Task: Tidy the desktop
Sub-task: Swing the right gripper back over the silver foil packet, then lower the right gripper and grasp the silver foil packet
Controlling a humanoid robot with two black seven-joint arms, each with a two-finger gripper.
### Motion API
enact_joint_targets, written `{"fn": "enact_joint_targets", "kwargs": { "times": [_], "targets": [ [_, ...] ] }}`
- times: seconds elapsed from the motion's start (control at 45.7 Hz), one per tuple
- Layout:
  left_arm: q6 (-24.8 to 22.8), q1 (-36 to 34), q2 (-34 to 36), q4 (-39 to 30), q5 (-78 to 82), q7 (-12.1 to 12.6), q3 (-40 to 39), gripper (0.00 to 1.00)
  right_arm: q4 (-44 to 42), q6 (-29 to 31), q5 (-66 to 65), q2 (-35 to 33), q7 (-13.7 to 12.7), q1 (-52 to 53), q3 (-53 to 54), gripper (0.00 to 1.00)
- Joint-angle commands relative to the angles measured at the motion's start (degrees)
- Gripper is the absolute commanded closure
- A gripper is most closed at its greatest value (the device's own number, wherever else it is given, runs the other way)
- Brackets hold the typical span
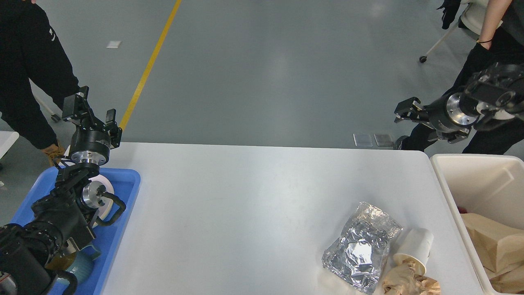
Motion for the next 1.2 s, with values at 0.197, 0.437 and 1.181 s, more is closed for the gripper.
{"fn": "enact_joint_targets", "kwargs": {
  "times": [0.197,0.437,1.181],
  "targets": [
    [0.0,0.0,0.0,0.0,0.0,0.0,0.0,0.04,13.6,18.9,0.3,-0.8,0.2,21.3,-2.5,0.0],
    [0.0,0.0,0.0,0.0,0.0,0.0,0.0,0.04,14.8,18.0,0.6,2.9,0.1,7.4,-1.6,0.0],
    [0.0,0.0,0.0,0.0,0.0,0.0,0.0,0.04,6.2,-0.5,0.5,10.8,-0.1,-21.0,10.9,0.0]
  ]
}}
